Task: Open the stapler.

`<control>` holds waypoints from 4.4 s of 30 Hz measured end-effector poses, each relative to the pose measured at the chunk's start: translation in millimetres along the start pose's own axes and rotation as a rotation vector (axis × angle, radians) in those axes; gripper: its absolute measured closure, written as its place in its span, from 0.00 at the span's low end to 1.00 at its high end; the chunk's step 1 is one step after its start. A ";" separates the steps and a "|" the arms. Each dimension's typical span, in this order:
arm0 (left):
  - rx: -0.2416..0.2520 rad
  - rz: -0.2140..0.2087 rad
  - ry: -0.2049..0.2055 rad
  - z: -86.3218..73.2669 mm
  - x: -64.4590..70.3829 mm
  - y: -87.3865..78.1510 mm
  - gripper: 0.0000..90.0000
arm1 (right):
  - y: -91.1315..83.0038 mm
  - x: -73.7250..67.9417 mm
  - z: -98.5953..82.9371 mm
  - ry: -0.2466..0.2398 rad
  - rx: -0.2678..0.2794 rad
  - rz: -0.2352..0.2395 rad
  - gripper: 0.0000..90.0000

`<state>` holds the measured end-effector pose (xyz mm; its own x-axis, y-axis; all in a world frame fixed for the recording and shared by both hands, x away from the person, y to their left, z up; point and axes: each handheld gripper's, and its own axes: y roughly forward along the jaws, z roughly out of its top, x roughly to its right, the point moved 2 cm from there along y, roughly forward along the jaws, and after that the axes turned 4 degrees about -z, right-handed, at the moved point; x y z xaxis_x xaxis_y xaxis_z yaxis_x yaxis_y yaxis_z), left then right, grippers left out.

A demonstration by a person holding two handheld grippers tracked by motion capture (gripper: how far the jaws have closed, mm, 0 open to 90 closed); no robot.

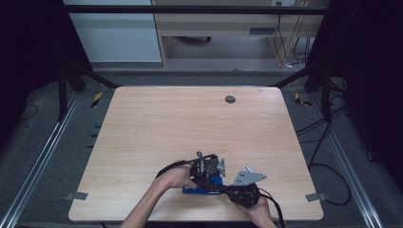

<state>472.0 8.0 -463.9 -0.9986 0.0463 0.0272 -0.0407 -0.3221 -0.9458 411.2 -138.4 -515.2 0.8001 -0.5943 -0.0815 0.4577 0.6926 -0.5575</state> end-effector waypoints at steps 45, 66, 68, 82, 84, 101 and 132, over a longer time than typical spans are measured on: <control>0.090 -0.001 0.005 -8.6 2.3 -2.4 0.73 | -0.1 -2.0 -0.9 0.024 0.001 -0.012 1.00; 0.145 0.031 0.035 -11.7 7.1 -17.7 0.73 | 0.4 -1.7 -0.4 0.040 -0.003 0.009 1.00; 0.177 0.022 0.019 -16.4 5.6 -14.9 0.73 | 1.6 -1.8 0.3 0.034 -0.007 0.011 1.00; 0.249 0.011 -0.003 -25.0 4.5 -19.7 0.73 | 3.3 -3.8 5.3 -0.036 -0.020 -0.006 1.00; 0.250 0.008 -0.002 -24.9 4.2 -19.4 0.73 | 0.2 -3.0 6.1 -0.028 -0.001 -0.006 1.00; 0.249 0.000 -0.019 -25.0 3.0 -19.9 0.73 | -14.5 10.2 11.8 -0.028 0.060 -0.003 1.00; 0.295 0.077 -0.123 -36.9 11.4 -45.8 0.53 | -12.8 9.9 16.1 -0.027 0.093 0.013 1.00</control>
<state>463.8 58.2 -432.2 -0.9951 -0.0976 0.0155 0.0443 -0.5812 -0.8126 419.5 -146.6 -495.6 0.8159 -0.5745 -0.0657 0.4800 0.7361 -0.4772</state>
